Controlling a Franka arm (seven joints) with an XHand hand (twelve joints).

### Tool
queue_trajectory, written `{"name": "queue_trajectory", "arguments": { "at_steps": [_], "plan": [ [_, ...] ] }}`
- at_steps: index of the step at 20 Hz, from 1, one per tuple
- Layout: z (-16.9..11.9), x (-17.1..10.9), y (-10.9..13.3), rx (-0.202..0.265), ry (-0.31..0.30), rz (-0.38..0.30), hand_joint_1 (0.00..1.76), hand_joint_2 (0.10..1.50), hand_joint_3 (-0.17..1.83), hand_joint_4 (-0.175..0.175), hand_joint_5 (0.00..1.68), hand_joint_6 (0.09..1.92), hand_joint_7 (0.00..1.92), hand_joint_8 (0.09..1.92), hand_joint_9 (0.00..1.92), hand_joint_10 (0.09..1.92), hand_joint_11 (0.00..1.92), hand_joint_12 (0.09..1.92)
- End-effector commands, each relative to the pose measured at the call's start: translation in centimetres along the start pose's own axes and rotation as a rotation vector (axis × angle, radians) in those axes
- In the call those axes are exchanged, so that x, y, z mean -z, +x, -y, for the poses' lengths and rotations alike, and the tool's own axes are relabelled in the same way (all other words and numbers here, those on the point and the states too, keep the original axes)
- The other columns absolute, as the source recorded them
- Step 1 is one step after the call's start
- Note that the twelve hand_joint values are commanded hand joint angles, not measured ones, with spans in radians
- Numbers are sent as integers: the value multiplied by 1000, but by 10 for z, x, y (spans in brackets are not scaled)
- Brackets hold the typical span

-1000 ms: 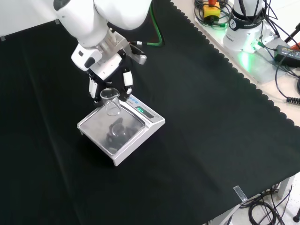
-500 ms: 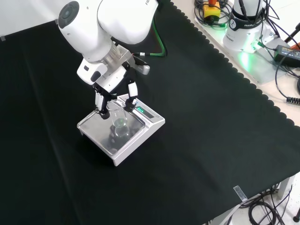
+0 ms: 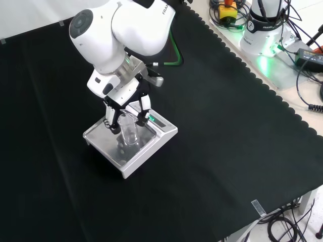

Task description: Put the beaker on the electronic balance.

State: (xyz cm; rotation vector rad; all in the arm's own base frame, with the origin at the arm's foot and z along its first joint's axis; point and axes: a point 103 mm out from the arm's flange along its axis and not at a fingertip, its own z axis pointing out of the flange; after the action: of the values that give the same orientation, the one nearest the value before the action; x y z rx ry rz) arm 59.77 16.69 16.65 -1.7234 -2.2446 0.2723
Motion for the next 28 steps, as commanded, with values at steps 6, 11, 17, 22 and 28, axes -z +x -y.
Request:
{"name": "queue_trajectory", "arguments": {
  "at_steps": [6,11,17,22,28],
  "plan": [
    [11,29,10,13,54,148,936,485,611,-130,280,119,27,761,335,866,556,1343],
    [21,49,14,33,31,152,835,507,458,-126,171,87,0,368,101,937,409,1436],
    [35,72,13,9,3,113,743,528,372,-125,157,87,0,302,62,958,389,1455],
    [44,87,14,-5,-8,81,670,550,342,-124,157,87,0,298,68,964,400,1458],
    [49,99,15,-21,-30,62,619,590,286,-121,162,87,0,307,81,962,419,1447]
  ]
}}
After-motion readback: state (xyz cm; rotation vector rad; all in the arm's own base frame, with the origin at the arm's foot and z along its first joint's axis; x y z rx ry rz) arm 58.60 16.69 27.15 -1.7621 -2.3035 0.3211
